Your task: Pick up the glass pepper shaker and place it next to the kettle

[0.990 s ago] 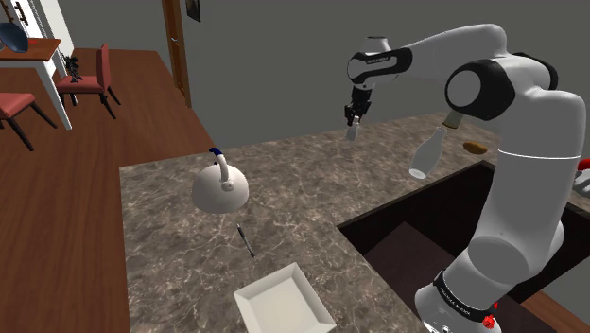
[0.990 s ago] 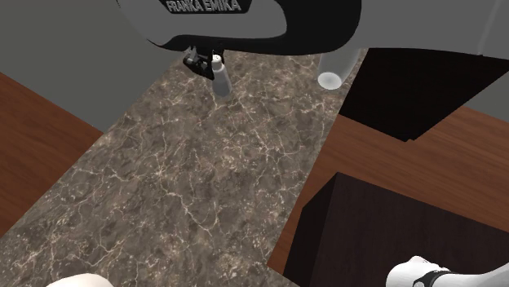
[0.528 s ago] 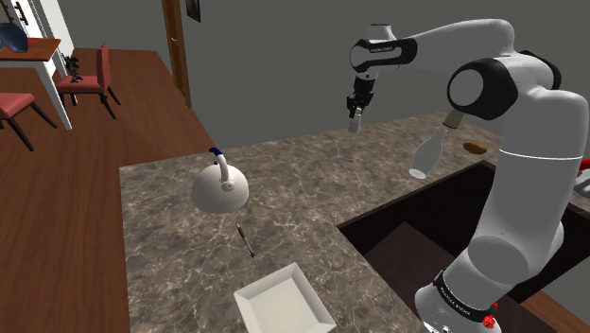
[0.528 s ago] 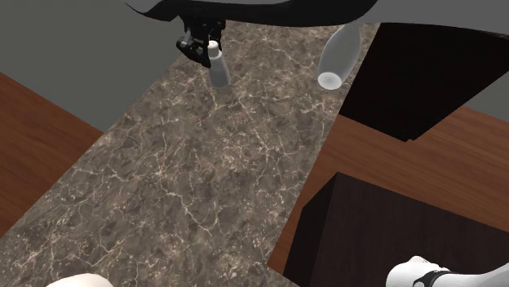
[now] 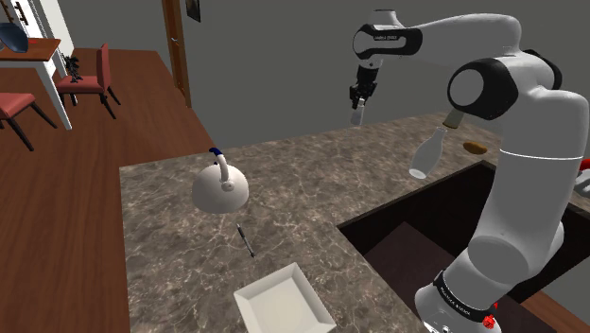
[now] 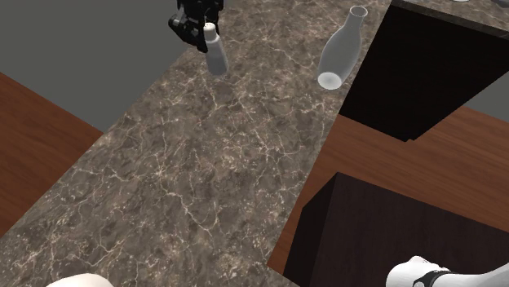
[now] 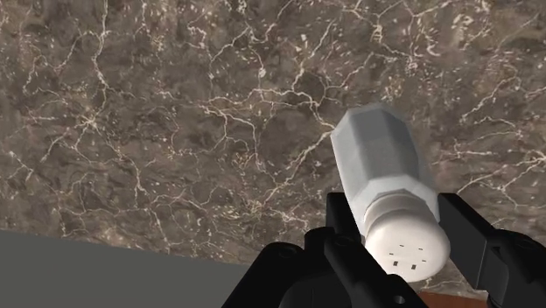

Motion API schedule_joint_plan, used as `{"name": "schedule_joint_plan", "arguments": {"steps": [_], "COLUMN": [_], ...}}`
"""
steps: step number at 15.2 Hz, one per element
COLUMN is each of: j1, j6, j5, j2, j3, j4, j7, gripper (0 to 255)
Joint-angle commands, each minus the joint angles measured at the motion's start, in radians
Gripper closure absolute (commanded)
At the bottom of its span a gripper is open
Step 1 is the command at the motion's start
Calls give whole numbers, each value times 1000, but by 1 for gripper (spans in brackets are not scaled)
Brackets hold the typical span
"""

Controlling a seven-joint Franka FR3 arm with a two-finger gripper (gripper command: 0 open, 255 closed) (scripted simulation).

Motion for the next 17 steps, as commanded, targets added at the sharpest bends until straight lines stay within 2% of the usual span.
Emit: {"name": "schedule_joint_plan", "arguments": {"steps": [1, 6, 11, 17], "j1": [-2, -7, 84, 177], "j6": [-30, -99, -64, -48], "j5": [1, 4, -37, -74], "j2": [1, 12, -93, -178], "j3": [0, -1, 24, 68], "j4": [31, 112, -35, -148], "j7": [-2, -8, 103, 241], "gripper": [255, 255, 255, 255]}}
